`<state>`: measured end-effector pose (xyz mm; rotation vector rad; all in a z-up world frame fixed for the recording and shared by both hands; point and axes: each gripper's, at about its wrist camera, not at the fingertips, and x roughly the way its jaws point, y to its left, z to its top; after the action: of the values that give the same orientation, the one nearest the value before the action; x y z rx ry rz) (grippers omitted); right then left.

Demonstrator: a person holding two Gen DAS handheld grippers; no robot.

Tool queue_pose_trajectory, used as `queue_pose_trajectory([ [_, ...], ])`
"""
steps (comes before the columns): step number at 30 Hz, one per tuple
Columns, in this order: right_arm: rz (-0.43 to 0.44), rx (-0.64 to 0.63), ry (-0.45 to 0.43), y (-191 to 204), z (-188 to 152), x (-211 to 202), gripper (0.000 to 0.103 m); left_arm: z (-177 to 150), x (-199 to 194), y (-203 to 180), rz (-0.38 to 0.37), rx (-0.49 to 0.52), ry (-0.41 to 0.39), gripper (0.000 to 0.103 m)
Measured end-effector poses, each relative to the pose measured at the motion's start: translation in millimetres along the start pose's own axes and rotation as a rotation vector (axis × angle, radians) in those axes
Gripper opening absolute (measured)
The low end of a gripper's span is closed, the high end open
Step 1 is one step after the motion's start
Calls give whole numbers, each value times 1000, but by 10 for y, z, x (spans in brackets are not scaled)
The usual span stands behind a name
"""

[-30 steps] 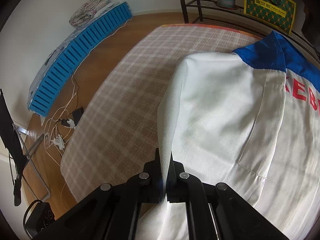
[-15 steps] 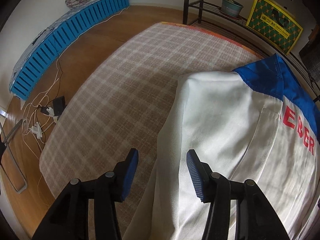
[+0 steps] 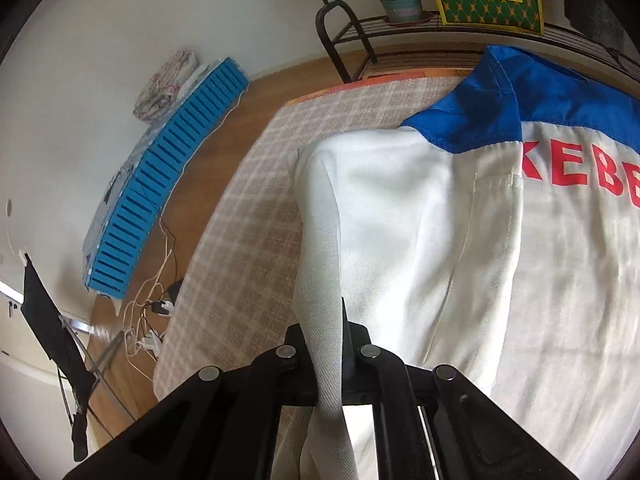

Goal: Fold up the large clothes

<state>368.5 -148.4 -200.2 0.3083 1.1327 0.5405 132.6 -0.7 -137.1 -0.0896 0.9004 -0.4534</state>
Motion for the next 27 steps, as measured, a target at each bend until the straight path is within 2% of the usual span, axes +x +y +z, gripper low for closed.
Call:
queue_pose_trajectory([
  [4,90,135,-85,-644,-183,-380,1,-11,134,-470,6,114,24,3],
  [7,115,232,-106,-1123,-345,-494,1,-84,294,-725,-3,171,56,3],
  [9,84,278,-100,-1355,-431,-506,2,-153,420,-818,-17,185,90,3],
  [11,40,293,-80,-1490,-472,-491,10,-191,531,-899,-39,189,125,3],
  [12,6,290,-67,-1520,-481,-486,21,-211,551,-930,-39,190,133,3],
  [13,-35,281,-65,-1530,-483,-510,28,-231,547,-949,-48,188,134,3],
  [15,-83,258,-82,-1527,-473,-634,31,-245,503,-943,-98,154,151,4],
  [16,-92,249,-93,-1520,-465,-726,34,-261,449,-919,-136,128,154,8],
  [20,-38,175,-125,-1432,-565,-1185,36,-402,34,-724,-196,63,111,11],
  [24,30,84,-118,-1230,-896,-1538,42,-464,-253,-372,-143,5,69,11],
  [27,54,60,-81,-1127,-1242,-1621,49,-531,-240,-95,-96,-55,70,11],
])
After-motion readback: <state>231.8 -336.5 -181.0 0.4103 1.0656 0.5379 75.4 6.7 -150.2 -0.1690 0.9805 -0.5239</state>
